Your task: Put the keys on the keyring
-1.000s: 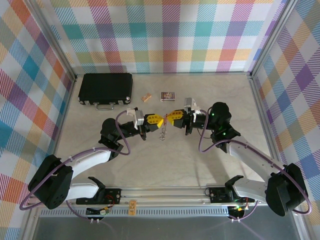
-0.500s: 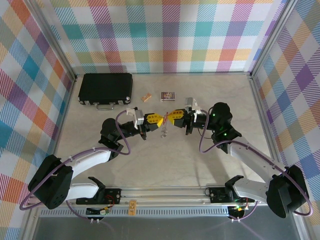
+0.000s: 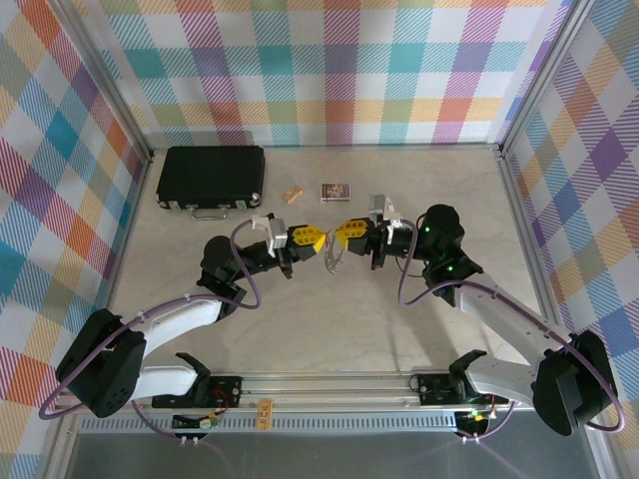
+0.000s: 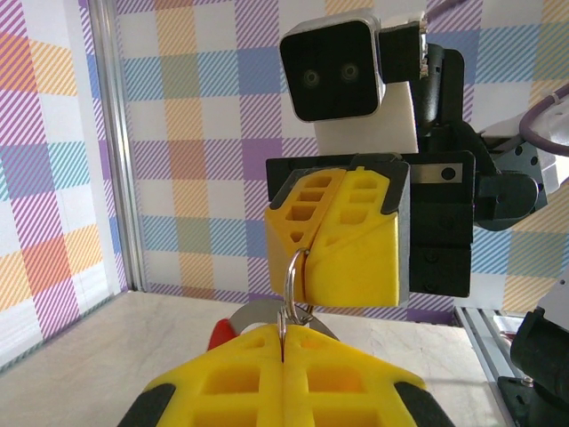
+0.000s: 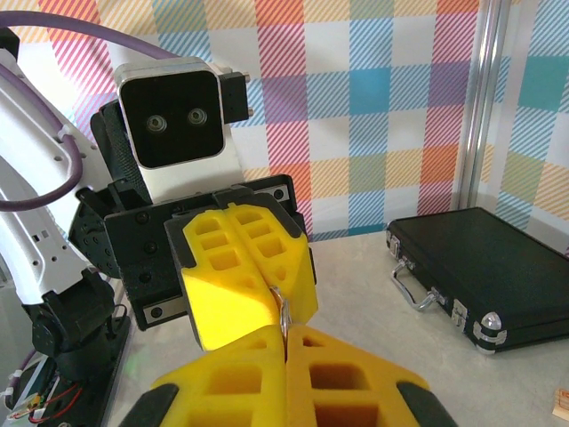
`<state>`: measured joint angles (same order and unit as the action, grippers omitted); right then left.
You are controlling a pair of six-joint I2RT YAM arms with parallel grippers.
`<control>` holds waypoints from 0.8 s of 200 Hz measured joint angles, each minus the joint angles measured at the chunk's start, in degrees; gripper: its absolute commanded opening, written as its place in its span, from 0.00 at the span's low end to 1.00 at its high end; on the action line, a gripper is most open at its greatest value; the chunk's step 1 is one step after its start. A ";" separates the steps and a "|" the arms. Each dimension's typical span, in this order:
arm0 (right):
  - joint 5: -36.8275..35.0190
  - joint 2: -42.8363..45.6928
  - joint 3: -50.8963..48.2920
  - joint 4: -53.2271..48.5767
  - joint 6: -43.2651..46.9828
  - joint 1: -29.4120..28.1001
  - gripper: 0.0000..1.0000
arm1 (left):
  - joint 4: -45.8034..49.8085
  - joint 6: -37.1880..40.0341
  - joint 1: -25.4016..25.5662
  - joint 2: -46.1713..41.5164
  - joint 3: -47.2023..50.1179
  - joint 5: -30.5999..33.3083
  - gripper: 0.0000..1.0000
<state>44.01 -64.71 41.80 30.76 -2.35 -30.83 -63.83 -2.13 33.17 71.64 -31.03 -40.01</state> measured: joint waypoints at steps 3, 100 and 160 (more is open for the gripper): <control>-0.02 -0.02 0.00 0.00 0.00 0.00 0.00 | 0.00 0.00 0.00 0.00 0.00 0.00 0.00; -0.22 -0.48 0.00 -0.02 0.00 -0.09 0.00 | 0.00 -0.02 0.00 0.00 0.00 -0.02 0.00; -0.24 -0.87 0.00 -0.39 0.22 -0.66 0.00 | 0.02 -0.07 -0.26 0.00 0.00 -0.52 0.00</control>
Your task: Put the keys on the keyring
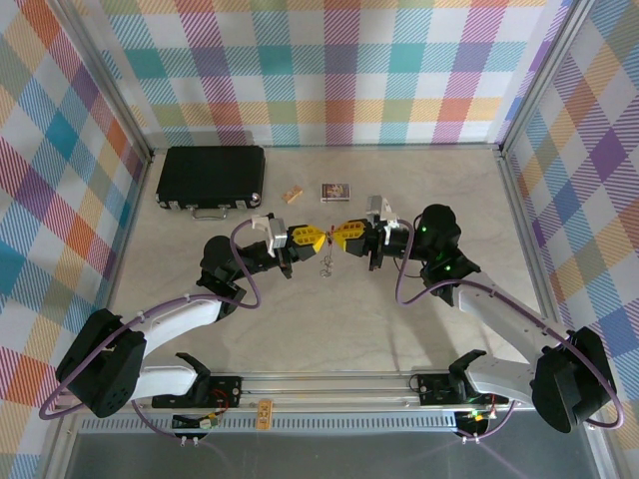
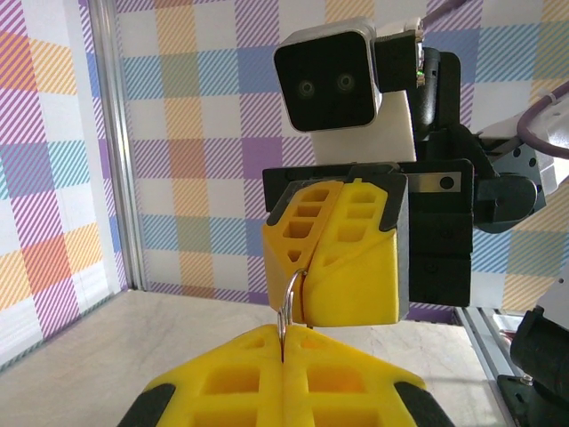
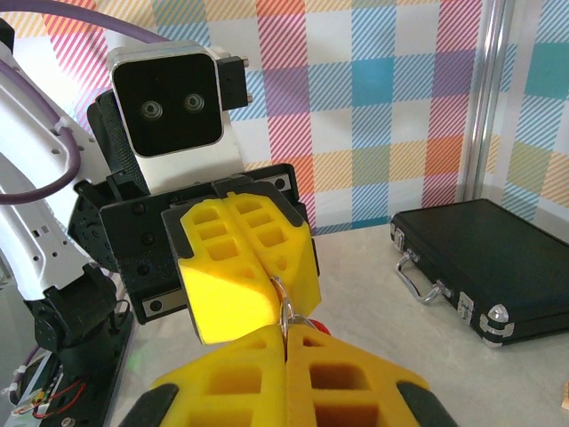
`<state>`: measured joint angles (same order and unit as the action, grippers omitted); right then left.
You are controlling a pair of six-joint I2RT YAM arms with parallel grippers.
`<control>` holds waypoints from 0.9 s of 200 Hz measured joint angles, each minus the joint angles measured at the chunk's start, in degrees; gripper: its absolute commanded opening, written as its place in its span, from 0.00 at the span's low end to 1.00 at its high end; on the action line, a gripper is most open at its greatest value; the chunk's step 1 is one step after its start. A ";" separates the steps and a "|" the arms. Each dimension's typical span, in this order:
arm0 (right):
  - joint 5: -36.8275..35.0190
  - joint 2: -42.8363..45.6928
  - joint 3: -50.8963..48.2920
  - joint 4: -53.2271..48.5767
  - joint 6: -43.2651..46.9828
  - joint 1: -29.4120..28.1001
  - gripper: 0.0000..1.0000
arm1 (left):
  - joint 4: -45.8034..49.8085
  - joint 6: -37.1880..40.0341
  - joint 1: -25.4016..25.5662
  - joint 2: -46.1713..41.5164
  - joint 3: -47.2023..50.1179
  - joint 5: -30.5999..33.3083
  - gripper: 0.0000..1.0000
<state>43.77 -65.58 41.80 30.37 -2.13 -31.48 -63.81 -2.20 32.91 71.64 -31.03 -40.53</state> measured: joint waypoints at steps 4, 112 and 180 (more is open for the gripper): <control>-0.02 0.00 0.00 0.00 0.00 0.00 0.00 | 0.00 -0.02 0.00 0.00 0.00 -0.04 0.00; -3.26 1.66 0.00 -0.61 1.53 -0.37 0.00 | 0.00 -0.15 -0.04 0.02 0.00 -0.13 0.00; -4.33 1.68 0.00 -0.68 1.55 -0.37 0.00 | 0.00 -0.13 -0.04 0.02 0.00 0.00 0.00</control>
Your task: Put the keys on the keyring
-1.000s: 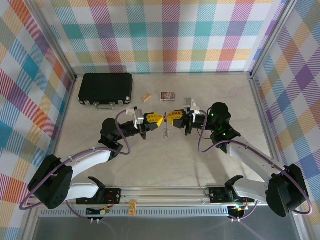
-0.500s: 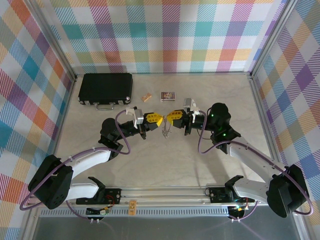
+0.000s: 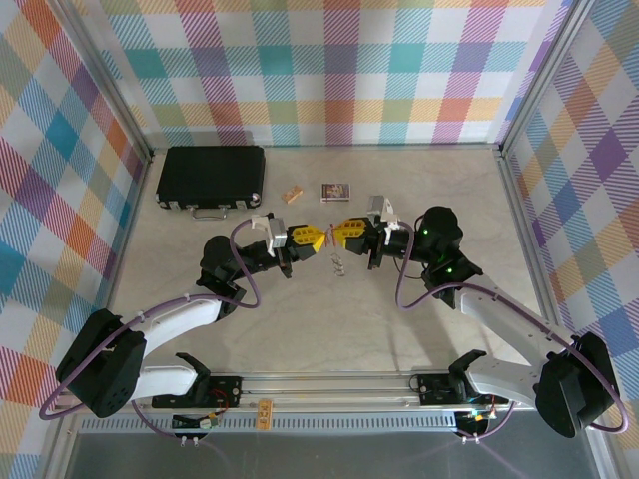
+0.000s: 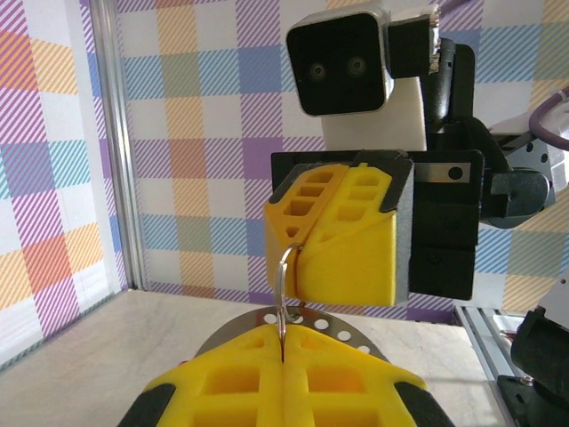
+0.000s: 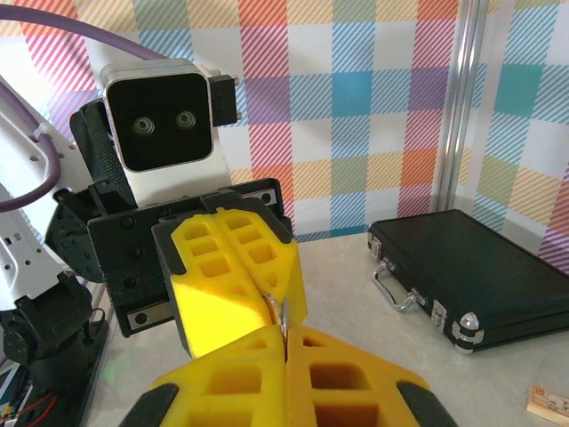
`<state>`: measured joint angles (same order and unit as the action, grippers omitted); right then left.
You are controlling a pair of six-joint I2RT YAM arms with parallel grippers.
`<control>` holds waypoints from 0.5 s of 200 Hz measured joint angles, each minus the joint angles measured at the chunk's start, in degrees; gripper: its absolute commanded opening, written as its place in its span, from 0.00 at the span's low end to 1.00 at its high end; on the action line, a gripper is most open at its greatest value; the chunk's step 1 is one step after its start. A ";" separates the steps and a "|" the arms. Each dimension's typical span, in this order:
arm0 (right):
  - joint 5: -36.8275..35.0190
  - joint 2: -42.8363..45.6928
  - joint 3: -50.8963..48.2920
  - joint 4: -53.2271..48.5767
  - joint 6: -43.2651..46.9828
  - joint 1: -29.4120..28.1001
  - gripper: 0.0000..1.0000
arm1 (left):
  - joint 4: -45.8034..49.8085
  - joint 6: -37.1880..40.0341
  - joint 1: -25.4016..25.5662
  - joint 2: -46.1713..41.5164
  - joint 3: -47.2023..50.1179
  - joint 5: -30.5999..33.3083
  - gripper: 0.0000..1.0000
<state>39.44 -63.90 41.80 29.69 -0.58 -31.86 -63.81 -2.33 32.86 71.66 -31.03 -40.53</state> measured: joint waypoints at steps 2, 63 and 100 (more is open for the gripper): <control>0.02 -0.02 0.00 0.00 0.00 0.00 0.00 | 0.00 -0.02 0.00 0.00 0.00 0.00 0.00; 0.04 -0.02 0.00 -0.39 -0.02 0.00 0.00 | 0.00 -0.02 0.00 -0.02 0.00 -0.13 0.00; 0.42 -0.02 0.00 -0.37 -0.04 0.00 0.00 | 0.00 -0.02 0.00 0.02 0.00 -0.13 0.00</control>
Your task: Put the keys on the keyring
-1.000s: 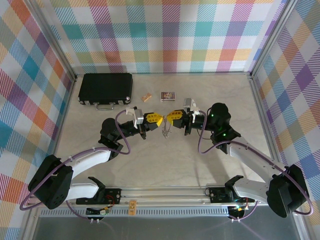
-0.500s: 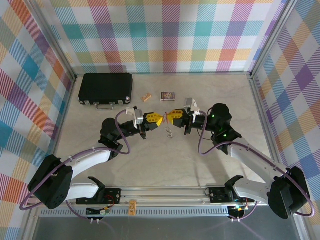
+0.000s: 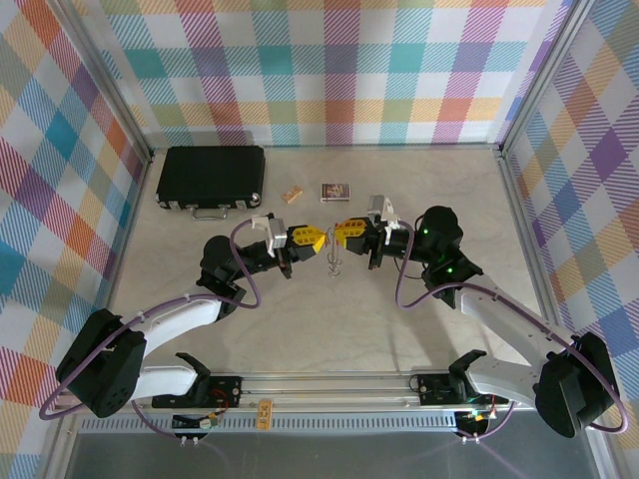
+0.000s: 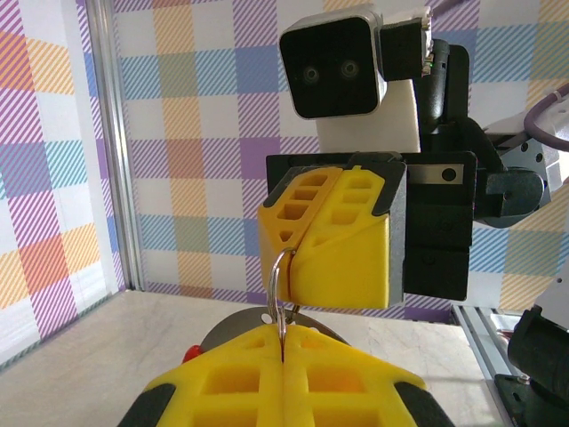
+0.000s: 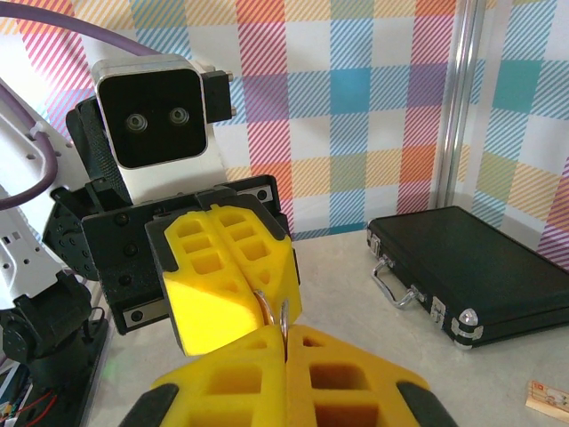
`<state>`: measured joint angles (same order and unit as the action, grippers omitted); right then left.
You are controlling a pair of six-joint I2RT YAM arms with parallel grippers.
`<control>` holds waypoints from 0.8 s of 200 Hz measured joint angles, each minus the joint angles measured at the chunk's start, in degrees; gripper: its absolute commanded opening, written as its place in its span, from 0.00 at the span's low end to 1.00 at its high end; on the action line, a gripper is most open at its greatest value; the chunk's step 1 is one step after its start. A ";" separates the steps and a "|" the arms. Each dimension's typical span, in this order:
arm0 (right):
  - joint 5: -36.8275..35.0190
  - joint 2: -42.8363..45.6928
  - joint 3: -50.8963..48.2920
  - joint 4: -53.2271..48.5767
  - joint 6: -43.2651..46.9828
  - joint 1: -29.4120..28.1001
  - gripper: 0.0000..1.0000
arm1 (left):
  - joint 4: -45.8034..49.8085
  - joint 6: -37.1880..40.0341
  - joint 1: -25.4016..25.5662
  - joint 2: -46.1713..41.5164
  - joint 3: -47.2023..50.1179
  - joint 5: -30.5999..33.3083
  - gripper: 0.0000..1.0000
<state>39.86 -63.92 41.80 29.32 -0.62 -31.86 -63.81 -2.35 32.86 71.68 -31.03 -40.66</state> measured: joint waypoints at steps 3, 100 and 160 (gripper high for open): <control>0.07 0.00 0.00 0.00 0.00 0.00 0.00 | 0.00 0.02 0.00 0.00 0.00 0.00 0.00; 0.90 0.00 0.00 0.15 -0.02 0.00 0.00 | 0.02 0.02 0.00 0.00 0.00 0.02 0.00; 2.45 -0.42 0.00 0.22 -0.24 0.00 0.00 | 0.02 0.02 0.00 0.00 0.00 0.00 0.00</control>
<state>42.30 -64.34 41.80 29.54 -0.86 -31.86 -63.79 -2.33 32.86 71.68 -31.03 -40.66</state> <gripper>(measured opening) 0.049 0.054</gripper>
